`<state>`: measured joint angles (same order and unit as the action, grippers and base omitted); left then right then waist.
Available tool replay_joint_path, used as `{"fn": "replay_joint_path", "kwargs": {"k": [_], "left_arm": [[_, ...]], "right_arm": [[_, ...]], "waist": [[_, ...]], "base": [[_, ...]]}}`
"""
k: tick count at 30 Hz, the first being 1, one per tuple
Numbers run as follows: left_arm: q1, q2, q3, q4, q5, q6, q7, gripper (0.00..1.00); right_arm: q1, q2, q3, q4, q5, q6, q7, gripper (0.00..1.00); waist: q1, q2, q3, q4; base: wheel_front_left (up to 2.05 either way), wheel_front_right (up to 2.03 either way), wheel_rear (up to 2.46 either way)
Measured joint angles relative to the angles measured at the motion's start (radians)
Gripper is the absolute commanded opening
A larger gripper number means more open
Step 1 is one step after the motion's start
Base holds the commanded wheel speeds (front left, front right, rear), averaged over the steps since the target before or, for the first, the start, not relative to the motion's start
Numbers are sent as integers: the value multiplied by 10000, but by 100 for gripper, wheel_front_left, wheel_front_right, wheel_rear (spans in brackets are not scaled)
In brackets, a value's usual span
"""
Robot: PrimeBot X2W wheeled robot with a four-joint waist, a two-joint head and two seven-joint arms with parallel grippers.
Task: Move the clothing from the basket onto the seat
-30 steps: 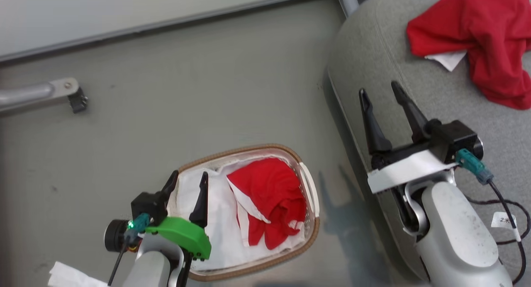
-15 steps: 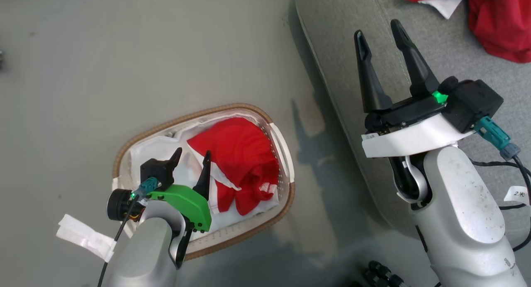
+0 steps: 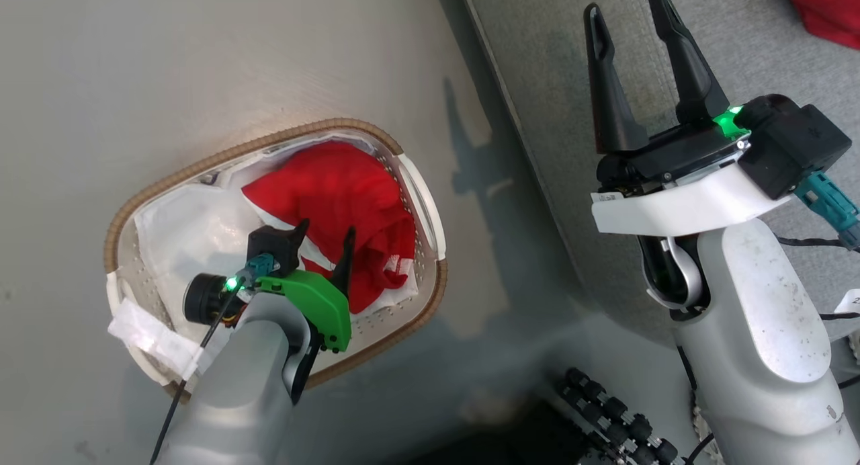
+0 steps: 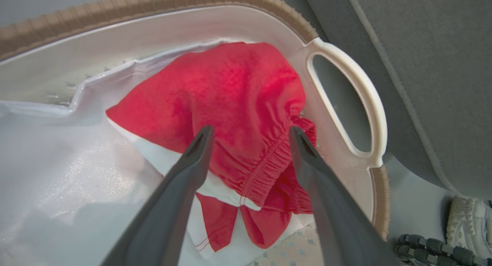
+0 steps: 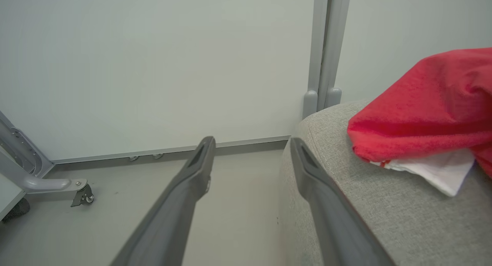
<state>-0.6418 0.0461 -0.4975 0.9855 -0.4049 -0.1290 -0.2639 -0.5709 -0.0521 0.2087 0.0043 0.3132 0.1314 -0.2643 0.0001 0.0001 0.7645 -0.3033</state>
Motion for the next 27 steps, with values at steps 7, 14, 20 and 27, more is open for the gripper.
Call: {"fn": "replay_joint_path", "kwargs": {"k": [7, 14, 20, 27], "left_arm": [[-720, 6, 46, 635, 33, 38, 0, 100], [-1396, 4, 111, 1080, 58, 140, 0, 100], [-1925, 6, -397, 1837, 290, 161, 0, 100], [-2128, 6, -1237, 2245, 27, 148, 257, 100]], "right_arm": [[-224, 6, -33, -224, 8, 0, 2, 100], [-298, 6, -33, -428, -48, 0, 0, 100], [-352, 12, 8, -591, -82, 0, 0, 100], [-352, 13, 82, -688, -341, 0, 0, 100]], "waist": [[0, 0, 651, -131], [0, 0, 1091, -183], [0, 0, 1382, -186], [-1, 0, 1536, -13]], "base": [[0, 0, 0], [0, 0, 0], [0, 0, 0], [5, 5, 5]]}}
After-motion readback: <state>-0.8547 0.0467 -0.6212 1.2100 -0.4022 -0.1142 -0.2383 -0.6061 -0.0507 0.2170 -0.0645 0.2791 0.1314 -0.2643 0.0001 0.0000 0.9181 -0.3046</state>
